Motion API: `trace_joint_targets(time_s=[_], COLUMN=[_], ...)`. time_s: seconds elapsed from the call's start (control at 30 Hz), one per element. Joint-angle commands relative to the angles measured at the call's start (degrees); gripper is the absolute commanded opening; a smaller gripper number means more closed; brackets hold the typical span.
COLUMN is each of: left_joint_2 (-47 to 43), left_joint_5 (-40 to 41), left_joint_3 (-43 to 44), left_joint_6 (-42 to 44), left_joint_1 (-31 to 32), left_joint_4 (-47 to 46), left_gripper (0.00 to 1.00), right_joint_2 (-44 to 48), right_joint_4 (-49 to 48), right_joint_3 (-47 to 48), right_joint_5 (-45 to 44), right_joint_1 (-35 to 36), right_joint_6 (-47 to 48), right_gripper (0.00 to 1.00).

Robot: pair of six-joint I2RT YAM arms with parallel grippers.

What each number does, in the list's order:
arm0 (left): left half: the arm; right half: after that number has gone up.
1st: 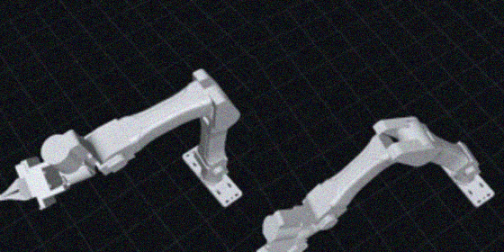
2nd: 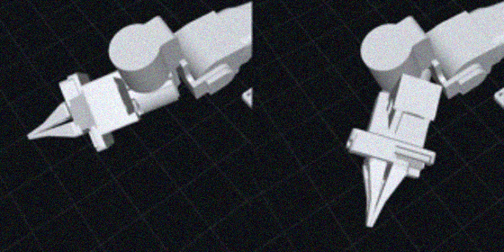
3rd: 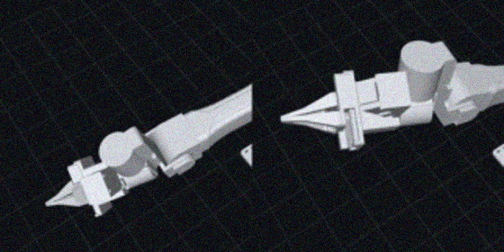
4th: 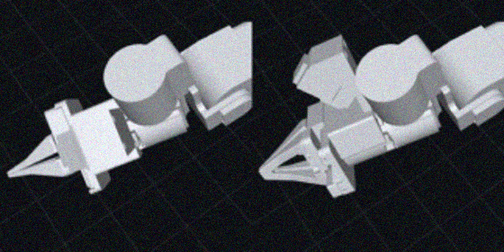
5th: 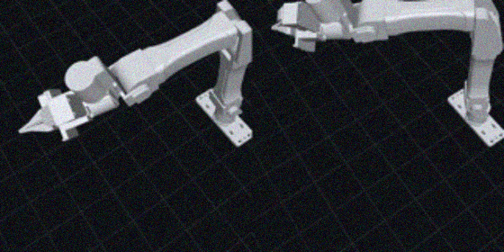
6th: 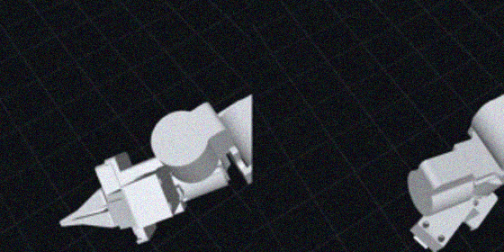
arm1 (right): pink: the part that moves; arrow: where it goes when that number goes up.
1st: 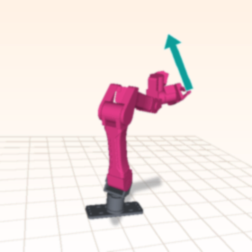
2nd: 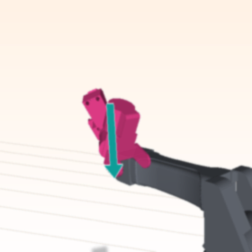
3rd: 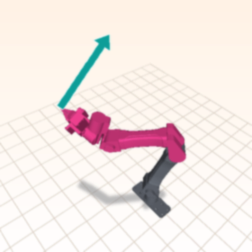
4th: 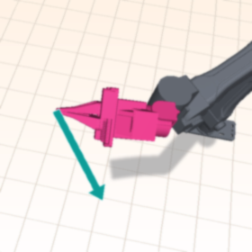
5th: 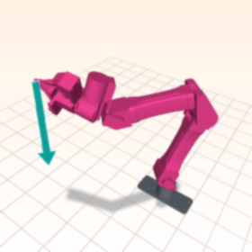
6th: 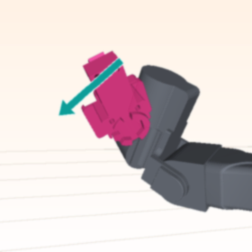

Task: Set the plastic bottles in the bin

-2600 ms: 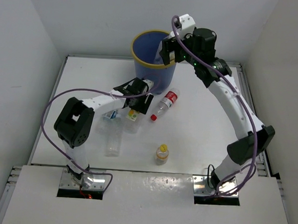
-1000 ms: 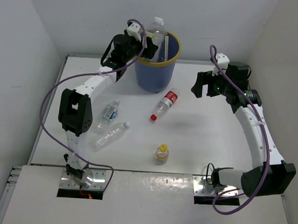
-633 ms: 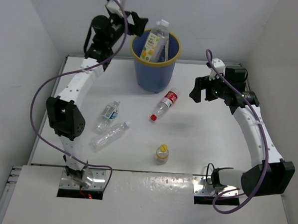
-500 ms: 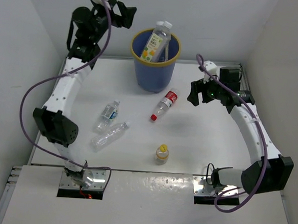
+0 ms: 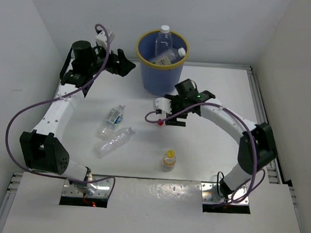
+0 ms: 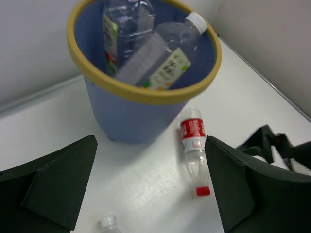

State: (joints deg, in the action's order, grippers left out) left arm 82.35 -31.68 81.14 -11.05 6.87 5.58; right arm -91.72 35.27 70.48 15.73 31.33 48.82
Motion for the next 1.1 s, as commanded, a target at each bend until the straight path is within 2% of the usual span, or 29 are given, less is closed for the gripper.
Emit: trace_joint_targets(time_s=[0.0,0.17,0.37,0.47,0.5,0.57,0.6,0.7,0.87,0.9,1.0,1.03,1.07], left_joint_2=[-1.9,-4.1,-5.2,-6.2,-6.2,-6.8,-7.3,-7.8,-9.0,-9.6,-10.1,-10.1,-10.1], left_joint_5=[-6.0,-6.0,-8.0,-8.0,-8.0,-8.0,-8.0,-8.6,-9.2,-9.2,-9.7,-9.7,-10.2], left_joint_3=[-0.2,-3.2,-5.1,-6.6,-6.6,-7.3,-7.8,-9.2,-11.4,-12.2,-12.9,-12.9,-12.9], left_joint_6=[-3.1,-3.1,-3.1,-3.1,-3.1,-3.1,-3.1,-3.6,-4.8,-4.8,-6.0,-6.0,-6.6], left_joint_1=[-2.0,-2.7,-4.4,-4.9,-4.9,-4.9,-4.9,-5.5,-5.5,-5.5,-5.5,-5.5,-5.5], left_joint_4=[-1.0,-1.0,-1.0,-1.0,-1.0,-1.0,-1.0,-1.5,-3.5,-4.3,-6.1,-6.6,-6.6], left_gripper=[1.0,1.0,1.0,1.0,1.0,1.0,1.0,1.0,1.0,1.0,1.0,1.0,1.0], right_joint_2=[-6.5,-14.3,-20.5,-21.3,-21.6,-21.7,-21.3,-18.4,-9.8,-7.7,-3.9,-1.6,-1.1], right_joint_4=[1.0,-2.9,-6.7,-11.1,-12.3,-12.4,-11.2,-8.0,-7.8,-7.6,-9.7,-12.2,-13.5], right_joint_3=[4.2,4.8,3.4,2.6,2.6,2.9,4.2,6.8,11.2,12.6,15.6,18.3,19.5], right_joint_5=[-3.9,-6.7,-9.7,-9.3,-9.3,-9.5,-9.2,-6.0,2.5,4.6,8.4,10.2,11.5], right_joint_1=[1.8,2.2,2.5,2.0,1.8,1.8,2.0,2.0,2.2,2.2,1.2,-0.1,-0.7], right_joint_6=[19.4,30.2,36.9,37.1,37.0,36.4,35.0,28.8,12.6,6.0,-1.2,-9.4,-12.4], right_gripper=[0.85,0.86,0.84,0.75,0.65,0.53,0.39,0.11,0.03,0.0,0.0,0.0,0.0])
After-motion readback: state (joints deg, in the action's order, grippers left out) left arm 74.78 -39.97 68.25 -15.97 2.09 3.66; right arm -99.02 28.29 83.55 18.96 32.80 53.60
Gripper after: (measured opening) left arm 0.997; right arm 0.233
